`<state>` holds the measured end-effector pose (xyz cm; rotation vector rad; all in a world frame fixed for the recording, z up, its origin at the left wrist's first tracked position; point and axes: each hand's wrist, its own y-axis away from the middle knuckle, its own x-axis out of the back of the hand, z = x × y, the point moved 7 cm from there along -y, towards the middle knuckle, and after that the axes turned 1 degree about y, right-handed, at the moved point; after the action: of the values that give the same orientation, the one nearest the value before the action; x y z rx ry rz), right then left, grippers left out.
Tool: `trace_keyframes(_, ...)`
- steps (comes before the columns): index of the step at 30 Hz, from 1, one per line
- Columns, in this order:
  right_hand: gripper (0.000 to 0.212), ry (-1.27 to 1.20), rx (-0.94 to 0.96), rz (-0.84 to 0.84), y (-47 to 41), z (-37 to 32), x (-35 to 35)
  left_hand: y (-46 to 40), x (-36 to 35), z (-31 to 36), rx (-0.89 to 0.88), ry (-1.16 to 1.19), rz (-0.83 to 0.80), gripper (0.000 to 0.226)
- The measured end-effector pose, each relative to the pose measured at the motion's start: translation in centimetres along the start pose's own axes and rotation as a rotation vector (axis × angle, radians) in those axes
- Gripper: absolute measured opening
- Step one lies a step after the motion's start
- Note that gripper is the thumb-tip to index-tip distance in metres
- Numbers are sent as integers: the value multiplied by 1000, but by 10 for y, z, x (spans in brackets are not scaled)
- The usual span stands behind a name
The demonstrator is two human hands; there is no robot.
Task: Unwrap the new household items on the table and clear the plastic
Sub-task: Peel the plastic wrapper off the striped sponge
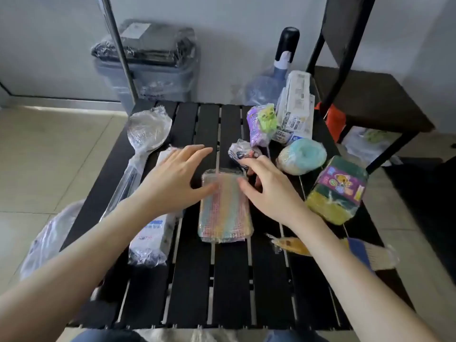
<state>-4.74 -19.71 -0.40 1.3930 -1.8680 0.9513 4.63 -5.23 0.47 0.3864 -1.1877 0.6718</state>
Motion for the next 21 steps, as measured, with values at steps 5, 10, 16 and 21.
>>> trace_keyframes(5, 62, 82, -160, 30, 24, -10, -5, 32, 6, 14, 89, -198, 88, 64)
trace_keyframes(10, 62, 313, -321, -110, 59, -26, -10, 65, -7, 39, 94, -248, -8, 59)
trace_keyframes(16, 35, -172, -320, 53, 91, -63, -8, 99, -11, 76, 118, -41, 77, 32)
trace_keyframes(21, 61, -497, -307, 216, 122, -79, 3, 133, 2, 81, 176, 401, 223, 20)
